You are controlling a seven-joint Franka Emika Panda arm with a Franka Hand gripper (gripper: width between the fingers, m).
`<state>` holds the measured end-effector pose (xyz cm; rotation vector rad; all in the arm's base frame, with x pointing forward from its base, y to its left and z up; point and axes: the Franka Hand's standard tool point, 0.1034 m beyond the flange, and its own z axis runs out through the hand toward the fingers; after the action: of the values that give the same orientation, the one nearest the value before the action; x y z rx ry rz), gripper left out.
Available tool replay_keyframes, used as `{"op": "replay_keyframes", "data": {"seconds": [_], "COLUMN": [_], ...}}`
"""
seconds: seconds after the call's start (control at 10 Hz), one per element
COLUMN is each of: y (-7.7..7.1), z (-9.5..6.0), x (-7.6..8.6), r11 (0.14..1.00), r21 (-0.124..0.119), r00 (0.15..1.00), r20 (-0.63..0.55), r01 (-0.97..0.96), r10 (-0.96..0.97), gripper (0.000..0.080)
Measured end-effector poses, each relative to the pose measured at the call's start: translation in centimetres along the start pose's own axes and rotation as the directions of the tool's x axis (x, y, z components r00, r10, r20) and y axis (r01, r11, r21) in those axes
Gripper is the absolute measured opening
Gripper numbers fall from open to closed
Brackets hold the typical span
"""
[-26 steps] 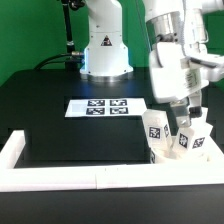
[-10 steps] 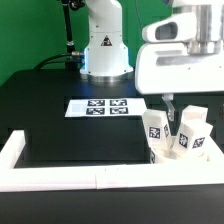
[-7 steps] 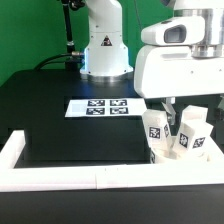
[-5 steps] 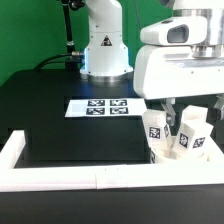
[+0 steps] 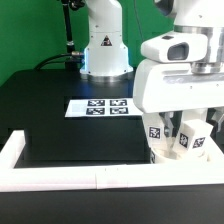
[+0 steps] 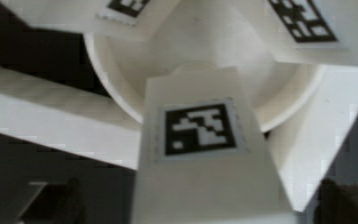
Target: Assemble stool
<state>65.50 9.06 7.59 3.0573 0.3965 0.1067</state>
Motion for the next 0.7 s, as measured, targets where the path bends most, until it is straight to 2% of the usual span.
{"op": "replay_keyframes", "data": {"seconds": [0.2, 0.3, 0.4, 0.5, 0.6, 0.7], "y": [0.01, 0.09, 0.08, 0.09, 0.10, 0.10], "z": [-0.04, -0.03, -0.03, -0.01, 0.00, 0.00], "x": [0.02, 0.00, 0.00, -0.01, -0.02, -0.02], "r11": [1.000, 1.000, 0.997, 0.987, 0.978, 0.954], "r21": [-0.001, -0.001, 0.000, -0.001, 0.000, 0.000], "r00": [1.000, 1.000, 0.997, 0.987, 0.978, 0.954], "r20": [-0.001, -0.001, -0.001, -0.001, 0.000, -0.001], "r01": [-0.021, -0.022, -0.083, -0.164, -0.208, -0.300], "r10": [0.021, 0.022, 0.083, 0.164, 0.208, 0.300], "gripper": [0.0649, 0.0523, 0.0523, 0.0380, 0.0335, 0.0335]}}
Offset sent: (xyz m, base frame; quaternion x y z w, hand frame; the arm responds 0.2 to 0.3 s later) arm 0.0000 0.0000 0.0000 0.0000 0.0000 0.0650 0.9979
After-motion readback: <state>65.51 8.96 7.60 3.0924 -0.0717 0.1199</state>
